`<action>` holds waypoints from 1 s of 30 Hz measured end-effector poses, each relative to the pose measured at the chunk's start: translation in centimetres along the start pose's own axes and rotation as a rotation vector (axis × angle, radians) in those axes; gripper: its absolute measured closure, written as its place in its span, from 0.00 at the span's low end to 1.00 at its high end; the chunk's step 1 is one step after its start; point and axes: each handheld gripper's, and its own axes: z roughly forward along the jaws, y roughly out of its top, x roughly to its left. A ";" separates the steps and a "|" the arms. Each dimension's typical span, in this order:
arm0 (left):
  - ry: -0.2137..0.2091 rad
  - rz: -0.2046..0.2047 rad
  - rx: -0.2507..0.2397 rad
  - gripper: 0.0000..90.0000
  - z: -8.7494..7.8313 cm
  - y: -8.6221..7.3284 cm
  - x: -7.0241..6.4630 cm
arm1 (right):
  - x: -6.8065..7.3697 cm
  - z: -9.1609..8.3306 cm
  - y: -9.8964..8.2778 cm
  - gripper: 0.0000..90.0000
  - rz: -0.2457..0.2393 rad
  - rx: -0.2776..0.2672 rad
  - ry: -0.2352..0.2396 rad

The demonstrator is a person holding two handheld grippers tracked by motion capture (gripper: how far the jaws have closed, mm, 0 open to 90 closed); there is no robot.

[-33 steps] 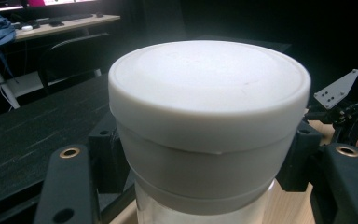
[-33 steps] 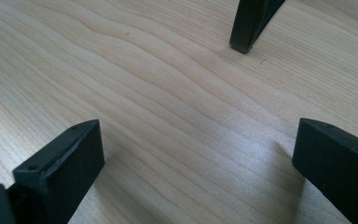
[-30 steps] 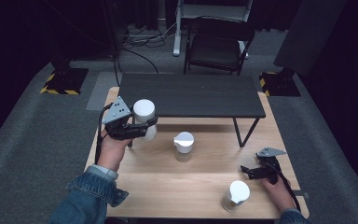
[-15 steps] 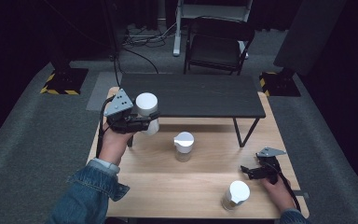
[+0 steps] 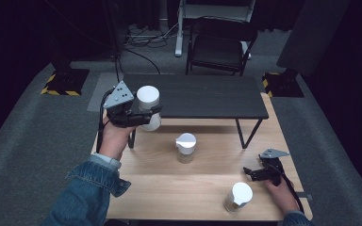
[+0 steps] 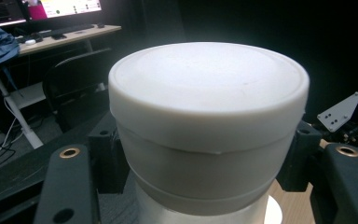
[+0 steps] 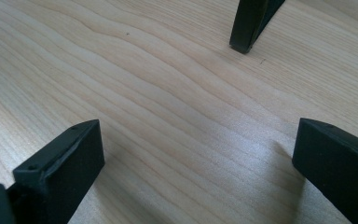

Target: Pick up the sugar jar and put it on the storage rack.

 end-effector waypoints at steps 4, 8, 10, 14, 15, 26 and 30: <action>0.008 -0.008 -0.002 0.38 0.3 0.2 0.2 | 0.0 0.0 0.0 0.02 0.000 0.000 0.000; 0.015 -0.021 -0.015 0.38 0.4 0.2 0.6 | 0.0 0.0 0.0 0.02 0.000 0.000 0.000; 0.020 -0.028 -0.017 0.38 0.4 0.2 0.8 | 0.0 0.0 0.0 0.02 0.000 0.000 0.000; 0.039 -0.028 -0.016 0.38 0.6 0.5 1.0 | 0.0 0.0 0.0 0.02 0.000 0.000 0.000; 0.046 -0.025 -0.016 0.38 0.6 0.5 1.0 | 0.0 0.0 0.0 0.02 0.000 0.000 0.000; 0.072 -0.040 0.001 0.38 1.8 1.0 2.0 | 0.0 0.0 0.0 0.02 0.000 0.001 0.001; 0.074 -0.051 0.002 0.38 2.4 1.2 2.2 | 0.0 0.0 0.0 0.02 0.000 0.001 0.001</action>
